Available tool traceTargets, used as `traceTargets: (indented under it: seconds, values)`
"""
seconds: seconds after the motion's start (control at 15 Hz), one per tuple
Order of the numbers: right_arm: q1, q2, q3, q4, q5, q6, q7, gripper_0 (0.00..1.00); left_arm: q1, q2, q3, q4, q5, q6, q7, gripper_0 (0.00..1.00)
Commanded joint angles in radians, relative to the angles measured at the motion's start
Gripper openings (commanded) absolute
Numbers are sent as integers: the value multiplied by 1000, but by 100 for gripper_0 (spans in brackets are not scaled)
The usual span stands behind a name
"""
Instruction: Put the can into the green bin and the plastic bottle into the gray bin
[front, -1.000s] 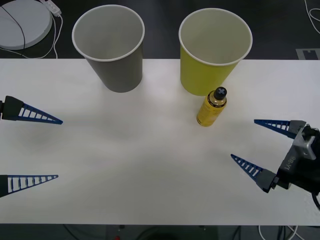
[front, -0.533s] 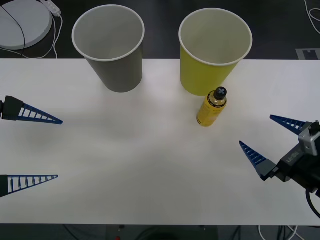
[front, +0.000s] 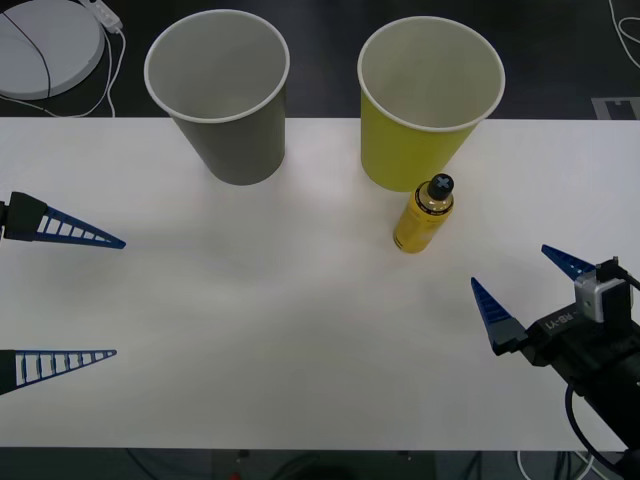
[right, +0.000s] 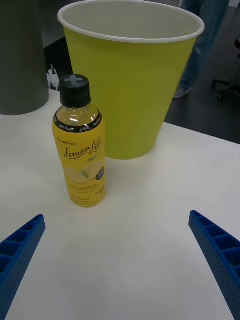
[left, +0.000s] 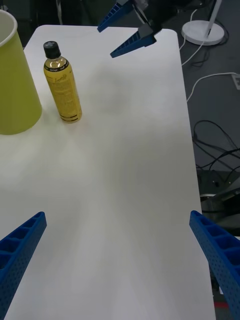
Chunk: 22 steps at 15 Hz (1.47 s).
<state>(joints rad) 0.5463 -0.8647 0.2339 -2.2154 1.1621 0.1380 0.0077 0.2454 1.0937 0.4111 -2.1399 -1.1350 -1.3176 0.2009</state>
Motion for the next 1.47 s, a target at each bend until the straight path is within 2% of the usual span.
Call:
traceTargets:
  seconds: [0.07,1.47]
  values:
    - [-60,27,64,36,11,28,-12,100,0,0,0,0,0,0,0,100]
    - [-321,159,142,249,54,-52,-37,100,0,0,0,0,0,0,0,100]
